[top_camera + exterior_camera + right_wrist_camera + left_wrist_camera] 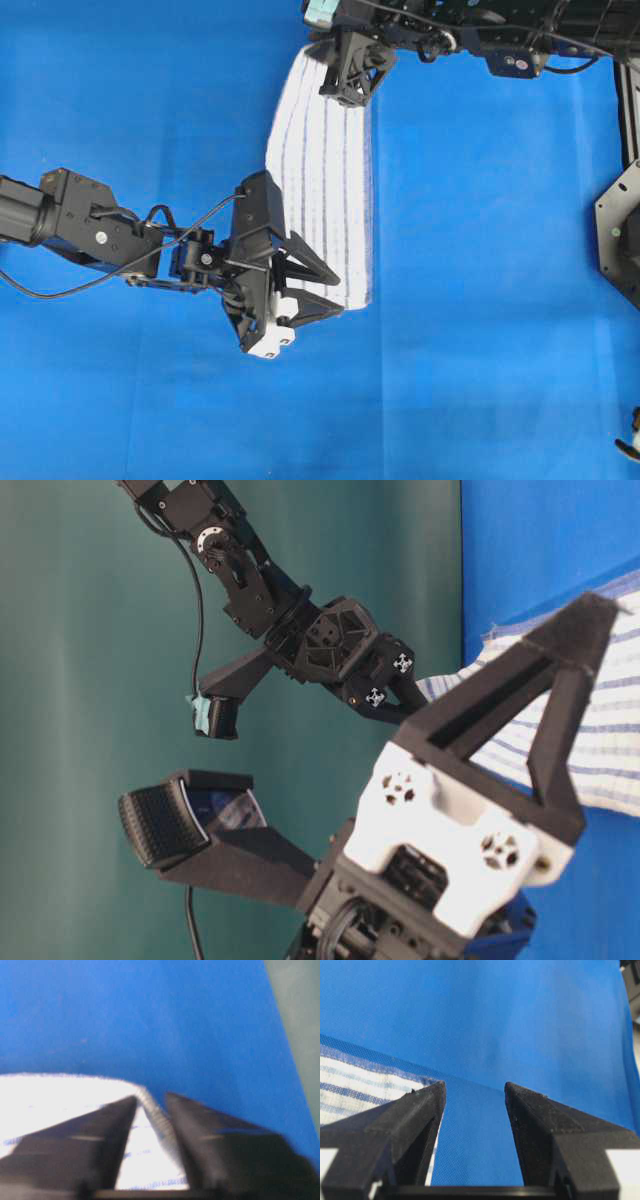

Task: Fold the blue towel.
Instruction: 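Lay the strip down, open both grippers and withdraw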

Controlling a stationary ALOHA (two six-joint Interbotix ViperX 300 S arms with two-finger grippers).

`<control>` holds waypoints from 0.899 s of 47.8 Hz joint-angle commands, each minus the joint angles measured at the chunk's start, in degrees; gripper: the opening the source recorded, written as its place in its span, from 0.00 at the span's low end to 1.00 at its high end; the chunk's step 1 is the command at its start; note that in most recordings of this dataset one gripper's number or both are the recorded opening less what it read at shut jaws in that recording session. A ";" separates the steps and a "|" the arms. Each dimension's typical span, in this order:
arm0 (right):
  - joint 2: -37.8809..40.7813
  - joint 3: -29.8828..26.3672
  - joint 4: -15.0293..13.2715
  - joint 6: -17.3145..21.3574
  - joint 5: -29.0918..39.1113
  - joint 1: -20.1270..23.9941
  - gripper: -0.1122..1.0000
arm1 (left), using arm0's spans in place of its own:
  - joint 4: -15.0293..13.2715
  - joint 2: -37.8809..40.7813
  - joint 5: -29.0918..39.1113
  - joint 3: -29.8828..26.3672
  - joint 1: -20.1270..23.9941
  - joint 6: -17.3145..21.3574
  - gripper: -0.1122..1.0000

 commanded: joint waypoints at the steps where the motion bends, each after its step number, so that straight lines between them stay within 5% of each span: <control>1: -0.97 -1.32 -0.09 -0.09 -0.88 0.18 0.74 | -0.09 -2.46 -0.53 -0.09 0.35 0.09 0.50; 7: -1.05 -1.32 -0.09 -0.18 -1.23 0.18 0.93 | -0.18 -3.43 -0.18 1.23 1.14 0.88 0.50; 20: -5.45 1.14 -0.09 -0.26 -0.79 -0.53 0.89 | -0.09 -11.34 1.85 7.73 5.01 3.78 0.50; 43: -20.74 13.10 1.23 2.29 -0.97 -0.97 0.89 | -0.09 -24.96 8.09 13.27 20.48 21.09 0.50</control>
